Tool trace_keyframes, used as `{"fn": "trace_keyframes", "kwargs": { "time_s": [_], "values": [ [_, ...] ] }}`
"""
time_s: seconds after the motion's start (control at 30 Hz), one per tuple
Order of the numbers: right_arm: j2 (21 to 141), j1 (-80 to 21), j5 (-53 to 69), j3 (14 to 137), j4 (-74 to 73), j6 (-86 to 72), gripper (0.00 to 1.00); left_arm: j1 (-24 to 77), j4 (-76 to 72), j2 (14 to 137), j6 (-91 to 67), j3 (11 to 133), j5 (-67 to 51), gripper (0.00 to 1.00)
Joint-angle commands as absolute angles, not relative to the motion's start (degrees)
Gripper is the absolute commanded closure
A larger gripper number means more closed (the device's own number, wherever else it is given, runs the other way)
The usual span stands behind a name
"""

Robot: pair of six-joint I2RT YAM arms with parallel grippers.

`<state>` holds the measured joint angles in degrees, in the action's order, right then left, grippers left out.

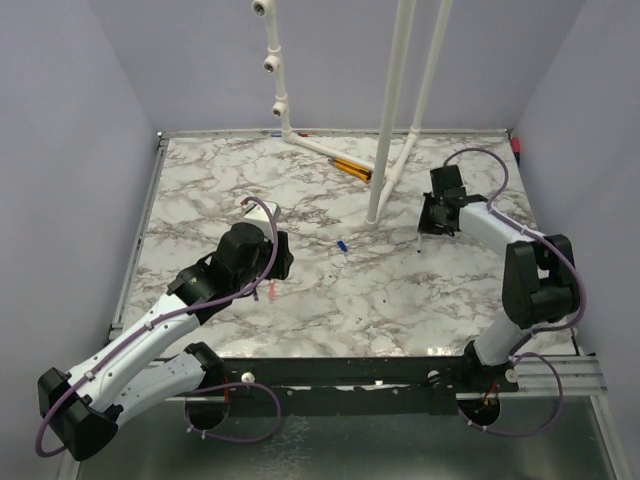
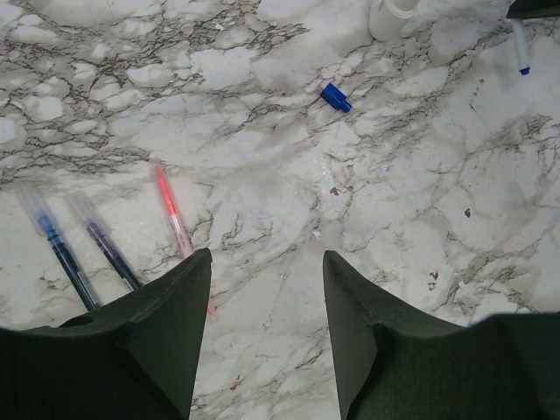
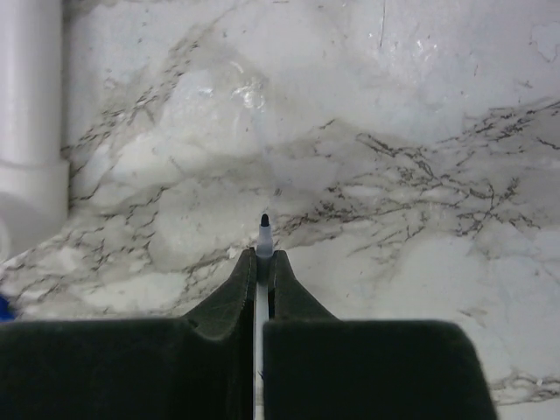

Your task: Insert the pens into the pen caps

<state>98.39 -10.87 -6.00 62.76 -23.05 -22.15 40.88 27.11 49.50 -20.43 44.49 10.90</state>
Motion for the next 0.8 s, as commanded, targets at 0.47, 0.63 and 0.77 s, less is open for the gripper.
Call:
{"fn": "trace_keyframes", "kwargs": {
  "time_s": [0.47, 0.63, 0.77],
  "values": [
    [61.6, -15.3, 11.9, 45.6, -17.9, -25.4, 1.0, 40.8, 19.7, 46.5, -21.7, 42.9, -1.3, 0.35],
    [52.6, -16.8, 17.3, 43.6, -17.1, -26.9, 1.0, 40.7, 15.4, 47.3, -23.9, 41.6, -9.7, 0.32],
    [47.0, -18.0, 22.2, 41.9, -14.3, -29.6, 1.0, 40.8, 11.2, 46.9, -25.9, 40.4, -14.3, 0.32]
  ]
}}
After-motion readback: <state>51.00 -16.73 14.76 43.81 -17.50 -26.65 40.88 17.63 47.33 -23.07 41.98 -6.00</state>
